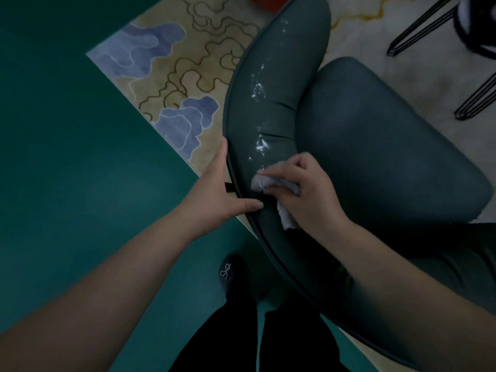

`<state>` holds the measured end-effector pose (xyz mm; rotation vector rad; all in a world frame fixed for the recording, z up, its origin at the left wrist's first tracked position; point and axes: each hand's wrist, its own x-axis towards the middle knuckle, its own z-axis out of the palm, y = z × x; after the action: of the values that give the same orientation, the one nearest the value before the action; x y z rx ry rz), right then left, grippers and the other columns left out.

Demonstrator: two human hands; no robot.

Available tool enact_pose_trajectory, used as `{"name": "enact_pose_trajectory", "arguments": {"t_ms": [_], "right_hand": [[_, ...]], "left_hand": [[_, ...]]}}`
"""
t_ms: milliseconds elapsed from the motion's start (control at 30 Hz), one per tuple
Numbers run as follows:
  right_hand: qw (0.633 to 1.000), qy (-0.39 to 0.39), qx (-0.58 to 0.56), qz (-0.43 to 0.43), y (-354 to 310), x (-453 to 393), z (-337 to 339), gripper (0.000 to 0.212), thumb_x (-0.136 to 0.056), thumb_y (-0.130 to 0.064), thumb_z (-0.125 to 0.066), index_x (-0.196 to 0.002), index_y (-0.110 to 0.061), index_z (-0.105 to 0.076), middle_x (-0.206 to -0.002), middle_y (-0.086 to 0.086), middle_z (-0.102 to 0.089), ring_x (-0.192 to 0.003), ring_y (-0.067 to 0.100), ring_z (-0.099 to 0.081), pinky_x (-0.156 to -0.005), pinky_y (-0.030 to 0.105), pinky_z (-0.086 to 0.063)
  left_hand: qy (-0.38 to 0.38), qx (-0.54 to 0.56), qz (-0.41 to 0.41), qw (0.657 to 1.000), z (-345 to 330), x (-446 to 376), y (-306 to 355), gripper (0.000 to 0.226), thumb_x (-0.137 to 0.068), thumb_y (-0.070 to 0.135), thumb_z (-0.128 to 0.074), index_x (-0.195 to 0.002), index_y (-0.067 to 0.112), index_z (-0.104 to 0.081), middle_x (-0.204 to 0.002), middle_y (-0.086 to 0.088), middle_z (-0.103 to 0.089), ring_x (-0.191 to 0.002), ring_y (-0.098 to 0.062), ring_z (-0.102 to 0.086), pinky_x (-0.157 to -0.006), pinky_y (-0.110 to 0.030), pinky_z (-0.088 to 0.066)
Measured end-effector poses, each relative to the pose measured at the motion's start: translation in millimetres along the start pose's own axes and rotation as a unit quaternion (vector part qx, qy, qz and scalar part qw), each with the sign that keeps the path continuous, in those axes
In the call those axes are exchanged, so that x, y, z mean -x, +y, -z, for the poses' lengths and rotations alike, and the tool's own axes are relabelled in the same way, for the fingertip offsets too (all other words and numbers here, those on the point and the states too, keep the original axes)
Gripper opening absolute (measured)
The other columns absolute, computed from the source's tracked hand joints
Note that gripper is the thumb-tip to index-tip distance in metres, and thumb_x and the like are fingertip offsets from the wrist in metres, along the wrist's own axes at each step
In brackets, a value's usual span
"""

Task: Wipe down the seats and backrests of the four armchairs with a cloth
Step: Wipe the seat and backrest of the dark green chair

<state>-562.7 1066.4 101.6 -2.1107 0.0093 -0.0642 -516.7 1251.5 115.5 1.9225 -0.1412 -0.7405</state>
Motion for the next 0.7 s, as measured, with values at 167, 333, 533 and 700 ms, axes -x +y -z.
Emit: {"name": "enact_pose_trajectory", "arguments": {"t_ms": [167, 333, 533, 700], "right_hand": [[0.998, 0.042, -0.023, -0.030, -5.1, -11.6, -12.2, 0.034, -0.076, -0.005, -0.076, -0.105, -0.023, -0.071, -0.096, 0.002, -0.046, -0.090, 0.005, -0.051, -0.082, 0.013, -0.044], [0.999, 0.034, 0.000, -0.023, -3.1, -9.4, -8.1, 0.034, -0.077, -0.009, -0.076, -0.106, -0.025, -0.071, -0.096, 0.000, -0.046, -0.090, 0.004, -0.050, -0.081, 0.010, -0.042], [0.999, 0.046, -0.016, -0.020, -0.5, -46.9, -13.4, 0.033, -0.077, -0.004, -0.075, -0.105, -0.022, -0.071, -0.095, 0.001, -0.045, -0.088, -0.005, -0.047, -0.079, 0.005, -0.039], [1.000, 0.003, -0.014, 0.013, 5.2, -33.7, -6.0, 0.035, -0.077, -0.012, -0.076, -0.109, -0.026, -0.070, -0.093, -0.004, -0.044, -0.088, 0.003, -0.049, -0.079, 0.017, -0.046]], "left_hand": [[-0.018, -0.003, -0.001, 1.000, 11.1, -9.0, -2.2, 0.135, -0.055, 0.036, -0.088, -0.152, 0.035, 0.007, -0.158, 0.020, -0.015, -0.136, -0.016, -0.040, -0.110, -0.042, -0.037], [-0.032, 0.000, 0.002, 0.999, 18.2, -17.6, 0.4, 0.132, -0.064, 0.017, -0.088, -0.152, 0.036, 0.008, -0.157, 0.020, -0.016, -0.134, -0.014, -0.042, -0.108, -0.041, -0.040], [-0.034, 0.024, 0.024, 0.999, 20.3, -25.4, 4.0, 0.130, -0.067, 0.008, -0.085, -0.152, 0.036, 0.009, -0.140, 0.028, -0.031, -0.105, 0.005, -0.061, -0.084, -0.020, -0.054], [-0.026, -0.026, 0.026, 0.999, 28.4, -34.6, 15.0, 0.132, -0.064, 0.017, -0.088, -0.152, 0.036, 0.009, -0.154, 0.018, -0.023, -0.126, -0.008, -0.050, -0.102, -0.035, -0.047]]}}
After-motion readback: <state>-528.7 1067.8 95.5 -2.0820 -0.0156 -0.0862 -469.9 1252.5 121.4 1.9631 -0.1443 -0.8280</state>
